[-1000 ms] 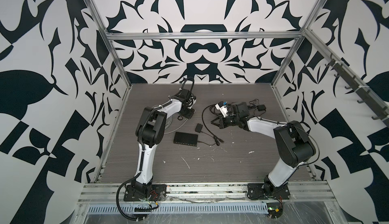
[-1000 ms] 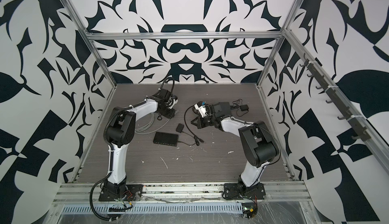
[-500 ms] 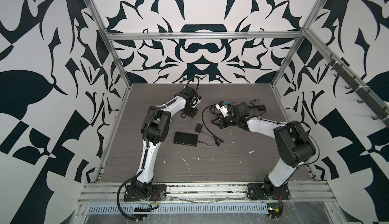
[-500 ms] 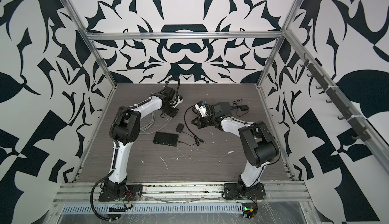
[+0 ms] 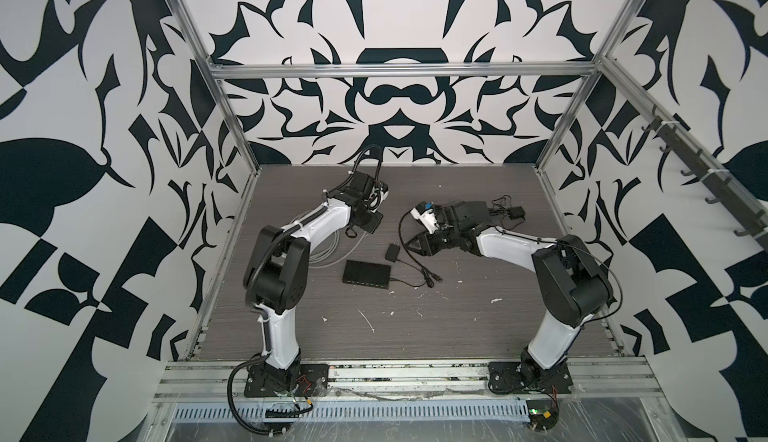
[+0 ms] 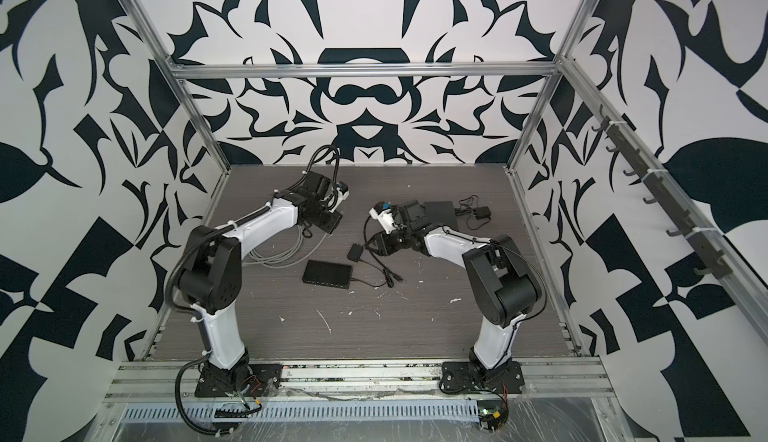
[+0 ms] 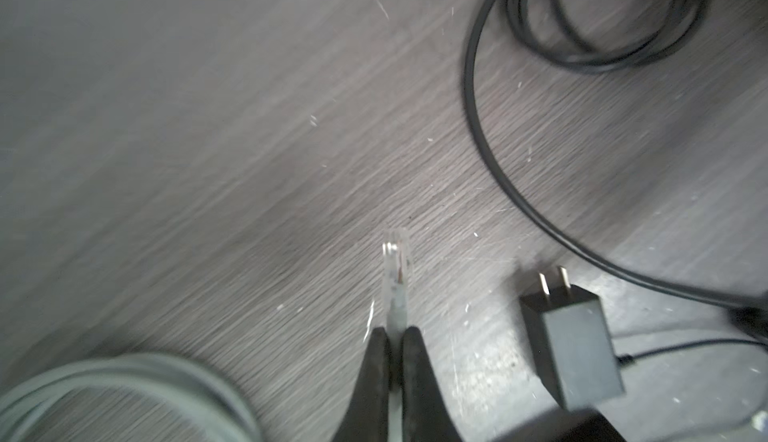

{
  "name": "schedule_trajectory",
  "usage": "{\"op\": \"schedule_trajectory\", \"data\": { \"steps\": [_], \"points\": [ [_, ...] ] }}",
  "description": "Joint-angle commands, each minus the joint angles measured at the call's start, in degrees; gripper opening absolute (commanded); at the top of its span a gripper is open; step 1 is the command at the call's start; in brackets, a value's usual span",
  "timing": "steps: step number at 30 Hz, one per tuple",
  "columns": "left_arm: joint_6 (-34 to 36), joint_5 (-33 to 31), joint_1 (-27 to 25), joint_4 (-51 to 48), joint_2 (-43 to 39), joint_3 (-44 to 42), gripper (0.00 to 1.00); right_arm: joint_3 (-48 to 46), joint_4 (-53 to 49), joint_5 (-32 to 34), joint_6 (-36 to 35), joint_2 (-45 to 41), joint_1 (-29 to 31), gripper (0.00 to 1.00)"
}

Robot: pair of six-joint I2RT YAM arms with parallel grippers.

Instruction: Insert the plug into the switch port

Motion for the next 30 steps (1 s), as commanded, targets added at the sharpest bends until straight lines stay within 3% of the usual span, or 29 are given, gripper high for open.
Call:
{"op": "schedule_trajectory", "data": {
  "steps": [1, 7, 9, 10, 11, 20, 30],
  "points": [
    [-1.89, -2.03, 0.57, 0.24, -3.15, -4.12, 0.00, 4.41, -6.43, 0.84, -9.83, -0.98, 4.41, 0.49],
    [-5.64, -1.24, 3.00, 1.99, -9.19, -11.37, 0.00, 6.01, -10.43, 5.68, -20.78, 1.10, 9.86, 0.57],
    [-6.99, -0.40, 4.10, 2.34, -10.88, -13.13, 0.00, 6.11, -10.57, 8.16, -22.91, 2.28, 11.99, 0.68],
    [-7.79, 0.28, 4.82, 2.73, -11.66, -14.09, 0.00, 6.00, -10.10, 9.80, -23.85, 2.72, 13.20, 0.82],
    [-8.47, 0.62, 5.37, 3.07, -12.32, -14.86, 0.00, 6.04, -9.71, 11.24, -24.55, 3.21, 14.03, 0.84],
    [-14.81, -0.37, 7.60, 6.32, -15.57, -21.76, 0.00, 7.83, -3.94, 23.12, -29.05, 7.29, 19.02, 0.86],
    [-16.94, 1.81, 8.14, 7.56, -17.68, -24.80, 0.00, 13.36, -8.34, 25.14, -31.66, 12.99, 19.41, 0.83]
  ]
}}
